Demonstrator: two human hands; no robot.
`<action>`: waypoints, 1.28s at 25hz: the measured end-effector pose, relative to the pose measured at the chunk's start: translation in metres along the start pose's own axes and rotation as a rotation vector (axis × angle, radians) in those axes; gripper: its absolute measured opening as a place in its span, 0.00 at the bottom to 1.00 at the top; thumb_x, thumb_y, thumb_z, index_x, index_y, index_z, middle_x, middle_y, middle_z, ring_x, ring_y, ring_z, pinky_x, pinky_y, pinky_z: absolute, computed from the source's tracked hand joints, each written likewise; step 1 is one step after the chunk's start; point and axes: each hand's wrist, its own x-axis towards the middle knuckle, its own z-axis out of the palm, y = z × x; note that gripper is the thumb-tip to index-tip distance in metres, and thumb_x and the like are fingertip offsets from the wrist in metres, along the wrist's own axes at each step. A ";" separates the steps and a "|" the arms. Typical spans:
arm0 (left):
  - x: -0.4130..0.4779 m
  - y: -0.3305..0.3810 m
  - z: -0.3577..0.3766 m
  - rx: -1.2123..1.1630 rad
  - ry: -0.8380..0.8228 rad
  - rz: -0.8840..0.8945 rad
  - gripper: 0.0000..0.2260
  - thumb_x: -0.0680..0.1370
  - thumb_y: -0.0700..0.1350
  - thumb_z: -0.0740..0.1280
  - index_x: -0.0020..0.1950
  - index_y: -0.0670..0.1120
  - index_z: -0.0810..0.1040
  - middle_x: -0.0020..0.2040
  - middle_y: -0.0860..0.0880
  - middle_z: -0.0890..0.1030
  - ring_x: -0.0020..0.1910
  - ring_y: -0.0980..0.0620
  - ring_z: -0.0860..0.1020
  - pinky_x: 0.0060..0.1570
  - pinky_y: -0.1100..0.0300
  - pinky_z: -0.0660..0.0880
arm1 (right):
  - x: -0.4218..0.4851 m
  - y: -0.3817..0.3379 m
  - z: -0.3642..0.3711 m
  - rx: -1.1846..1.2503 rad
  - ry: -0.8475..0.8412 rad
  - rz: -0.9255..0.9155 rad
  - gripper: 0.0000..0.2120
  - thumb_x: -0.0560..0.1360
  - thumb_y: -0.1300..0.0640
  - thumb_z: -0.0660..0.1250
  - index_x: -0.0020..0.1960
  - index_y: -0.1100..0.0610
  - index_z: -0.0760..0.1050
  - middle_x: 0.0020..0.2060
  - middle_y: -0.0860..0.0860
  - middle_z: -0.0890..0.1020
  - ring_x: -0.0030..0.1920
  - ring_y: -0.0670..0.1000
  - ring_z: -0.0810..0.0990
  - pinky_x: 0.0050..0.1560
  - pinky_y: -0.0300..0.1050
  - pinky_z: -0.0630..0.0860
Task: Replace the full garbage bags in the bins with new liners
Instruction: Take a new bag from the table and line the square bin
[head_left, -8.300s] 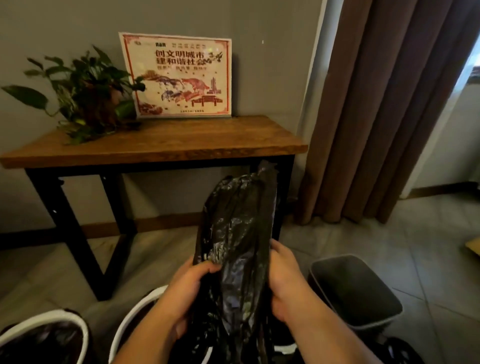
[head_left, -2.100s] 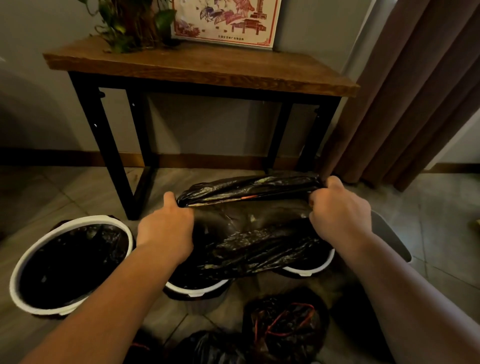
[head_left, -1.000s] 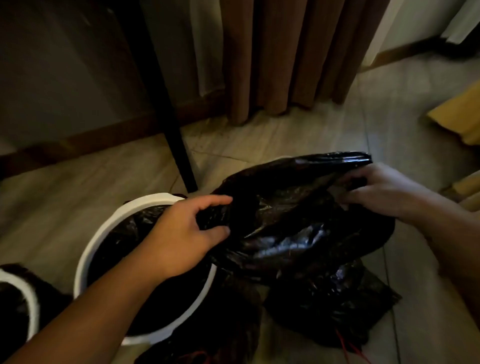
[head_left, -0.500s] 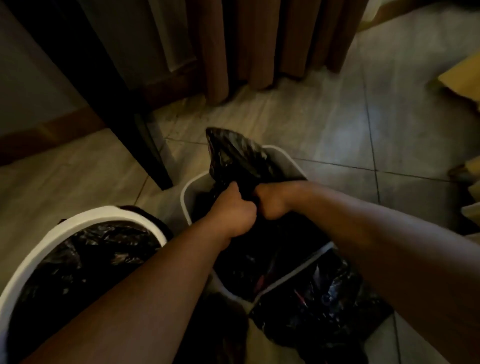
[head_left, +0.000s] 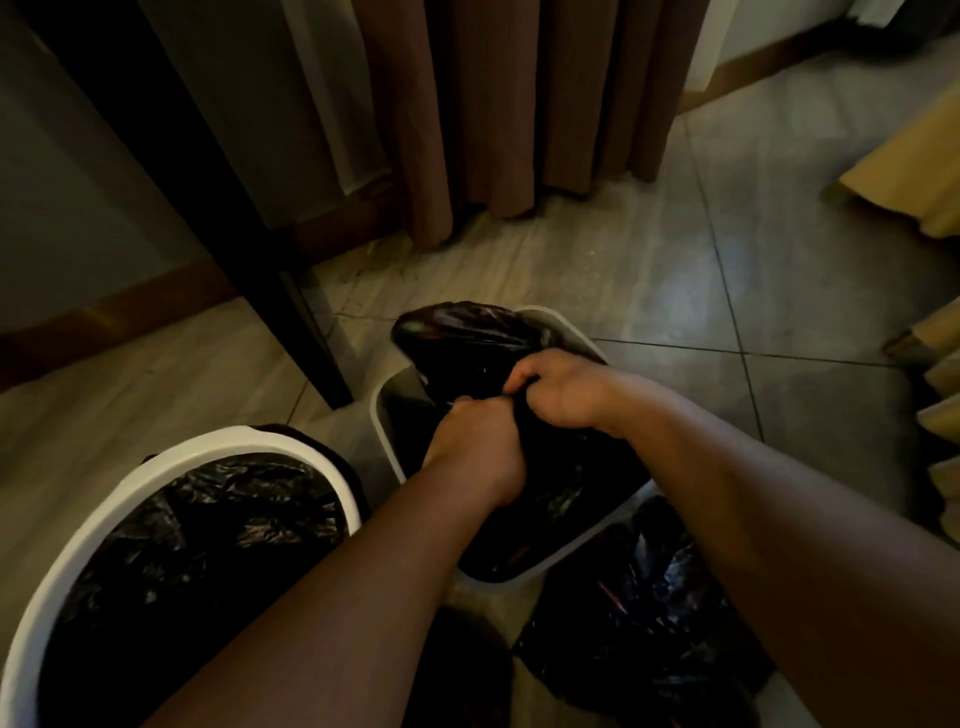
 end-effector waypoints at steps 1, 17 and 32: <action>-0.005 0.002 -0.004 0.009 0.002 -0.012 0.17 0.79 0.42 0.66 0.68 0.50 0.77 0.63 0.41 0.79 0.62 0.40 0.78 0.58 0.51 0.77 | 0.005 -0.001 0.004 -0.116 -0.115 0.001 0.12 0.81 0.63 0.64 0.60 0.54 0.82 0.54 0.53 0.84 0.56 0.55 0.83 0.56 0.47 0.79; -0.006 -0.017 -0.022 0.184 -0.078 -0.027 0.15 0.78 0.42 0.68 0.65 0.46 0.78 0.61 0.42 0.79 0.58 0.42 0.79 0.48 0.55 0.73 | 0.008 -0.020 0.019 -0.658 -0.326 -0.059 0.09 0.81 0.61 0.65 0.59 0.59 0.80 0.61 0.57 0.80 0.65 0.60 0.79 0.63 0.49 0.75; -0.041 -0.037 -0.060 0.071 0.319 -0.013 0.20 0.73 0.40 0.71 0.66 0.45 0.80 0.60 0.42 0.81 0.59 0.39 0.80 0.53 0.52 0.78 | -0.036 0.015 -0.055 0.450 0.113 0.133 0.17 0.71 0.57 0.81 0.56 0.45 0.81 0.52 0.53 0.83 0.49 0.55 0.85 0.48 0.53 0.86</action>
